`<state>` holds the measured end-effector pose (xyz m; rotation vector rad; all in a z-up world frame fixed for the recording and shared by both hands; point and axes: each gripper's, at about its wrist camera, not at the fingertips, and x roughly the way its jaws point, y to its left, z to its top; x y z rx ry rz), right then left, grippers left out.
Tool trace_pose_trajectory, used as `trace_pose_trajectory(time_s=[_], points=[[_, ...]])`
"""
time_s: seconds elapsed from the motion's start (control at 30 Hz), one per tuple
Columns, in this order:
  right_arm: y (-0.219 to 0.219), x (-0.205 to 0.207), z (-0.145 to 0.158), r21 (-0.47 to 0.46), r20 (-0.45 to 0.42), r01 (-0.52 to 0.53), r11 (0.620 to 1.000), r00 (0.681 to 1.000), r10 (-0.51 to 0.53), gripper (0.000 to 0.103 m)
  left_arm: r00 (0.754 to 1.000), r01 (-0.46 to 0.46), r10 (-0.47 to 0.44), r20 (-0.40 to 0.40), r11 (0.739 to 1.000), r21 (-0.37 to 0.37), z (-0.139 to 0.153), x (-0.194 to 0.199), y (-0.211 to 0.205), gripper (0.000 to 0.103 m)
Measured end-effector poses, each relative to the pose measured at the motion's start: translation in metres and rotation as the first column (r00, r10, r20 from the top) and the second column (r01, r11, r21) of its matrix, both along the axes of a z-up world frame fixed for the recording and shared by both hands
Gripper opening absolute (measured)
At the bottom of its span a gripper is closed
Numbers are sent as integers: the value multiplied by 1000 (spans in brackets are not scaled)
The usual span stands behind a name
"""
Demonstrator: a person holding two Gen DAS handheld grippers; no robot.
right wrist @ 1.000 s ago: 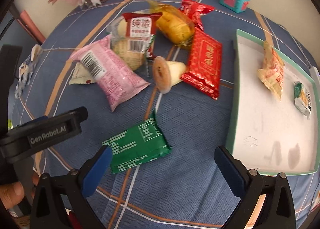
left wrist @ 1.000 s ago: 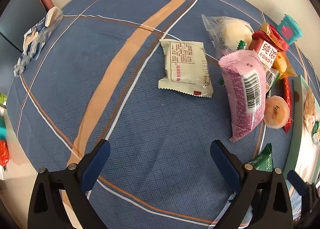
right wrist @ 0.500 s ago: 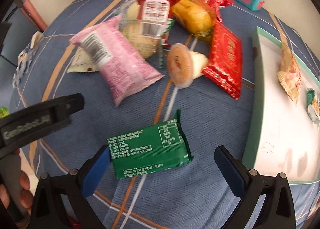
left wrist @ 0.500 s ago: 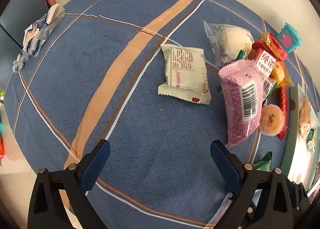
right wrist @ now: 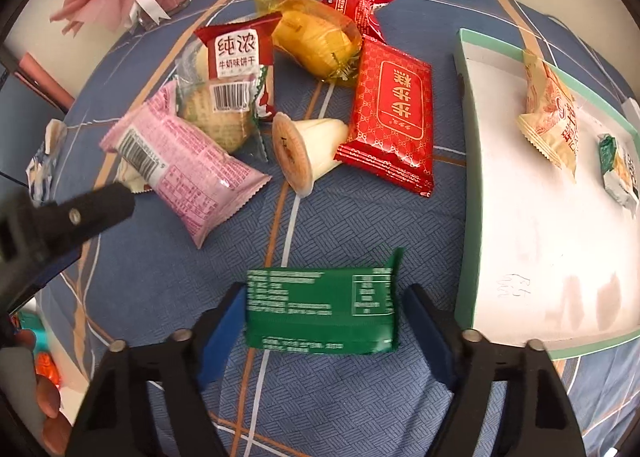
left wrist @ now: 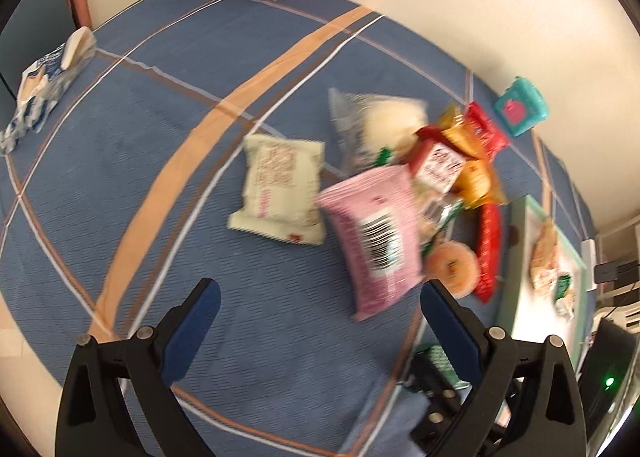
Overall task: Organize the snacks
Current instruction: 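Grasp the pink bread bag with left gripper while right grasps green rectangular pack, then lift and carry the pink bag and green pack over the tray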
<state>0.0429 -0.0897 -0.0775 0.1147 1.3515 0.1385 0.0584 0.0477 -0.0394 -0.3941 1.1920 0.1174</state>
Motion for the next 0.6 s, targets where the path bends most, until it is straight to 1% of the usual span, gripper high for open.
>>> trace_pose_trajectory(time_s=[0.07,0.13,0.27,0.33,0.4,0.43,0.5,0.57,0.6], points=[[-5,1,1,1,-3,16,1000,1000,-16,74,1000,19,-19,7,999,-31,-4,8,-10,98],[-11,6,4,6,-6,32,999,999,-32,73,1000,26,-26,8,998,-51,-7,14,-15,89],[-33,12,11,16,-2,55,998,999,-55,71,1000,24,-23,15,998,-55,-12,25,-27,85],[-39,13,15,23,0,66,998,998,-66,70,1000,16,-15,17,997,-73,-19,27,-31,75],[-44,15,16,31,4,76,997,997,-76,70,1000,5,-3,14,997,-78,-24,30,-35,73],[-51,0,24,34,7,79,996,997,-79,70,1000,-3,4,13,997,-77,-26,32,-36,69],[-51,3,22,39,10,81,996,997,-81,70,1000,-14,16,14,997,-76,-27,32,-33,61],[-53,2,21,40,12,82,996,997,-82,70,1000,-23,25,17,996,-85,-28,29,-27,56],[-53,2,22,41,12,83,996,996,-83,70,999,-30,32,16,995,-90,-29,30,-27,51]])
